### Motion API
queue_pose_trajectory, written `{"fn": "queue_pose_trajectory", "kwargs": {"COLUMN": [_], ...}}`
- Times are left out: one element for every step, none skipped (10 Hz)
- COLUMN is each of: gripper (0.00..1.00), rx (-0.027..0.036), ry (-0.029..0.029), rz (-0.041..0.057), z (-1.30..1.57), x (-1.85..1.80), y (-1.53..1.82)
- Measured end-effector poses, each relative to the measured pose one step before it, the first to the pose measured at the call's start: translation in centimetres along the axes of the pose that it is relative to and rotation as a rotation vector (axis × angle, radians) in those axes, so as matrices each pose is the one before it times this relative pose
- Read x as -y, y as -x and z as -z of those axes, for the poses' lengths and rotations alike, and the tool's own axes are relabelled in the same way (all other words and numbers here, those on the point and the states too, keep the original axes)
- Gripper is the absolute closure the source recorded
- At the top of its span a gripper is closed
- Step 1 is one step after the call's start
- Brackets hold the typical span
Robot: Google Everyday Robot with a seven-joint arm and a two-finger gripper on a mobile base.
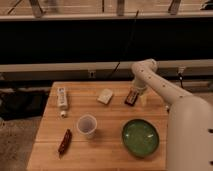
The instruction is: Place the eraser in the ceramic cup
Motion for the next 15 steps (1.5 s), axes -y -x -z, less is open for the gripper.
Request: {"fn": "queue_pose_trajectory", "kwargs": {"gripper": [0.2,0.2,0.2,0.2,0.2,0.2,0.2,0.2,0.2,0.2,0.2,0.2,0.2,0.2,0.2], "rx": [0.0019,0.00027,0.00049,-0.00141,-0.00103,0.00139,0.00036,0.00066,-0.00069,-0.00027,0.00244,0.00164,0.0014,0.00099,0.00032], "ry": [0.00489,0.00175,0.00179,0.00215,0.00175,0.00219,0.00128,0.00005,0.00114,0.00043,0.00143,0.00041,-0.00024,0.0006,0.00209], "rz": [0.01426,0.00866,0.00593,0.00663,0.00854,0.01119,0.00866,0.00644,0.00222,0.00164,0.00623,0.00472,0.00258,0.00229,0.00317], "z": [-0.277,-0.149,-0.116,-0.148,-0.124,-0.204,-0.105,-0.02,-0.089,-0.041,-0.161,-0.086,-0.053,-0.086,-0.115], "x": [0.163,0.192,0.035,-0.047,0.088,0.204,0.227,0.153,-0.074,0.003,0.221,0.194,0.098,-0.014,-0.058], "y": [0.29,0.269,0.118,-0.017,0.044,0.273,0.281,0.168,-0.089,-0.022,0.292,0.222,0.121,0.006,0.068]}}
